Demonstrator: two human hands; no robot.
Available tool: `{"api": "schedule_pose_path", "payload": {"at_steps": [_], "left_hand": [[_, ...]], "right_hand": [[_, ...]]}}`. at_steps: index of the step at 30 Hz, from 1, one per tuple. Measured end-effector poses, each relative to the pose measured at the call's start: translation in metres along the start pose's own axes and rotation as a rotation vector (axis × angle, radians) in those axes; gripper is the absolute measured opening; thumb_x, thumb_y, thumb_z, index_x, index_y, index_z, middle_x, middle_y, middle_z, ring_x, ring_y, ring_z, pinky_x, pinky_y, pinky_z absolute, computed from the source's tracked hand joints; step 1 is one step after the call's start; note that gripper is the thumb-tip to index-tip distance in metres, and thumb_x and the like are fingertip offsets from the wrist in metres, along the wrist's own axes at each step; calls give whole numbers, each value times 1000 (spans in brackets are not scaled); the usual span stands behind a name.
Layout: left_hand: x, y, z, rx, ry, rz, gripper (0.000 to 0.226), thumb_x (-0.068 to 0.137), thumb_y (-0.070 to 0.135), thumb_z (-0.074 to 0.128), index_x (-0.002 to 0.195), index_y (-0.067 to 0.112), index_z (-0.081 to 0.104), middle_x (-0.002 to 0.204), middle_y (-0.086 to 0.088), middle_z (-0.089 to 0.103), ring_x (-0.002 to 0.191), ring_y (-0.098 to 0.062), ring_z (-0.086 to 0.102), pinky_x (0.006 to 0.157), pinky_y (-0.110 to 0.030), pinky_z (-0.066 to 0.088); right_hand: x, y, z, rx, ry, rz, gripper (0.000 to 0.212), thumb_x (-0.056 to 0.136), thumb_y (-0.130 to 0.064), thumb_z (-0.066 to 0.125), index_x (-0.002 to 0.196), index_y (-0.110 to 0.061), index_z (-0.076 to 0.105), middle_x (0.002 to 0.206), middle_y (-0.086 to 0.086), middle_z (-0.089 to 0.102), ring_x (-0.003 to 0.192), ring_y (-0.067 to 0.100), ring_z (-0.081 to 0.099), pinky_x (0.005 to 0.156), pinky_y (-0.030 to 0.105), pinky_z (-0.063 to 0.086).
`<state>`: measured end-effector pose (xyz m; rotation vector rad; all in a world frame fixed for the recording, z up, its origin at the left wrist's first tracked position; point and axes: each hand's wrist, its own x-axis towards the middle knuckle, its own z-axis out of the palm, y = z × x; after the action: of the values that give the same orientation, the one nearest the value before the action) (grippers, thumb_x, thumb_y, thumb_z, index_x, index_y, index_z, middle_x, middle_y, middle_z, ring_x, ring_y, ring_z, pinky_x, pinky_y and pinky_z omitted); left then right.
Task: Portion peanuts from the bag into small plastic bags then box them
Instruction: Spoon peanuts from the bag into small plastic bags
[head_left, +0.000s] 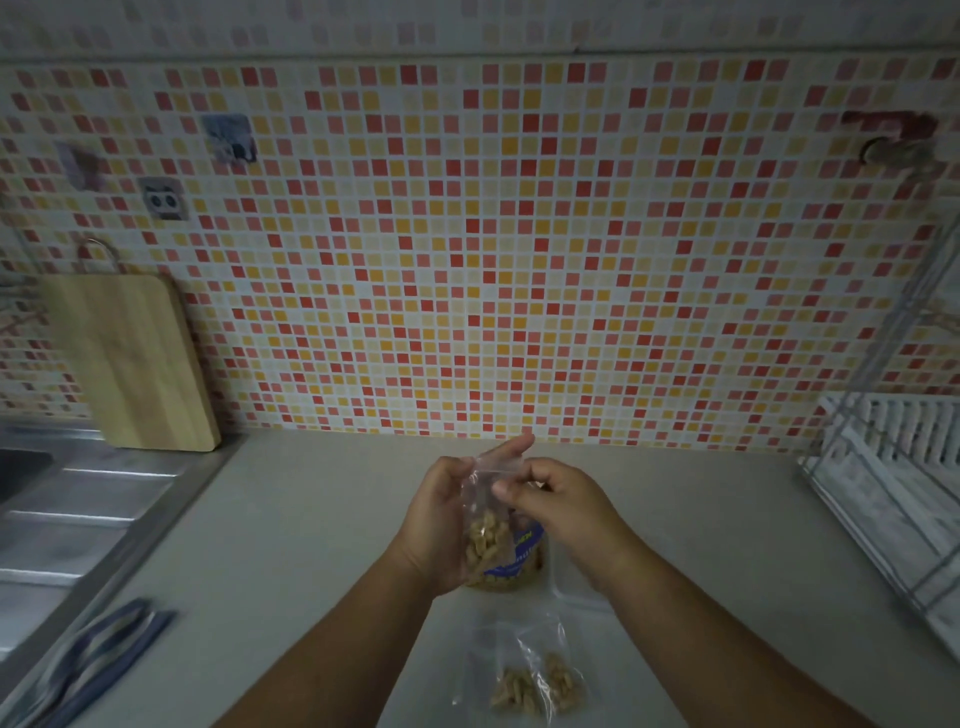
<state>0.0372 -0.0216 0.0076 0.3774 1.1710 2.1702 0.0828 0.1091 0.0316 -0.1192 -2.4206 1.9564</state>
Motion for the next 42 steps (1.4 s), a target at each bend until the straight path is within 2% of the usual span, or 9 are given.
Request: {"api": "schedule_pose_path", "payload": {"at_steps": [5, 9, 14, 19, 24, 29, 33, 39, 42], "left_hand": [[-15, -20, -20, 153, 8, -22, 63, 75, 41, 49, 126, 4, 57, 128, -21, 58, 118, -36, 52, 99, -50, 39], [-27, -46, -58, 212, 20, -263, 55, 67, 35, 66, 109, -1, 66, 104, -18, 66, 91, -27, 63, 92, -43, 45], [-24, -87, -86, 782, 400, -473, 8, 83, 19, 62, 87, 15, 67, 81, -4, 62, 63, -14, 57, 67, -26, 49], [-16, -110, -94, 1329, 345, -494, 61, 78, 34, 56, 136, 18, 44, 134, -4, 47, 121, -25, 50, 96, -23, 41], [-8, -126, -106, 1599, 207, -498, 71, 58, 44, 44, 126, 22, 49, 117, 3, 40, 115, -24, 47, 91, -21, 40], [-6, -128, -115, 1639, 155, -480, 63, 53, 45, 36, 100, 11, 61, 86, 2, 32, 108, -25, 50, 83, -22, 39], [-14, -114, -111, 1618, 206, -425, 8, 76, 17, 49, 79, 24, 50, 76, 4, 48, 102, -31, 57, 78, -28, 41], [-28, -87, -123, 1530, 386, -335, 34, 73, 13, 63, 63, 37, 42, 77, 5, 62, 90, -18, 64, 64, -15, 37], [-29, -75, -126, 1479, 394, -361, 23, 72, 18, 71, 68, 39, 63, 74, 11, 66, 85, -9, 63, 64, -8, 38]], "right_hand": [[-14, 23, -19, 77, -87, 40, 17, 89, -10, 60, 103, -7, 70, 92, 7, 73, 84, 14, 68, 73, 21, 54], [-26, 54, -36, 114, -213, 185, 14, 91, -4, 54, 85, -9, 66, 72, 4, 68, 65, 13, 61, 63, 23, 49], [-36, 113, -32, -64, -218, 438, 23, 90, -7, 57, 69, -15, 58, 58, -1, 59, 44, 6, 51, 44, 17, 38], [-35, 175, -5, -288, 32, 543, 20, 78, -25, 63, 61, -15, 58, 62, 4, 62, 58, 20, 57, 60, 29, 44], [-34, 185, 11, -470, 184, 511, 32, 89, -30, 55, 61, -19, 45, 73, 2, 60, 73, 18, 52, 64, 26, 35], [-32, 193, 18, -564, 207, 433, 42, 88, -34, 57, 55, -24, 33, 56, -8, 38, 71, 18, 42, 65, 24, 29], [-32, 191, 21, -533, 227, 437, 39, 86, -37, 60, 56, -22, 40, 58, -7, 44, 72, 18, 48, 66, 24, 32], [-36, 179, 21, -516, 323, 361, 19, 85, -38, 62, 84, -24, 48, 94, 4, 62, 94, 22, 61, 78, 25, 43], [-38, 170, 24, -573, 331, 291, 20, 87, -38, 60, 91, -26, 45, 100, -1, 50, 102, 22, 58, 84, 28, 44]]}}
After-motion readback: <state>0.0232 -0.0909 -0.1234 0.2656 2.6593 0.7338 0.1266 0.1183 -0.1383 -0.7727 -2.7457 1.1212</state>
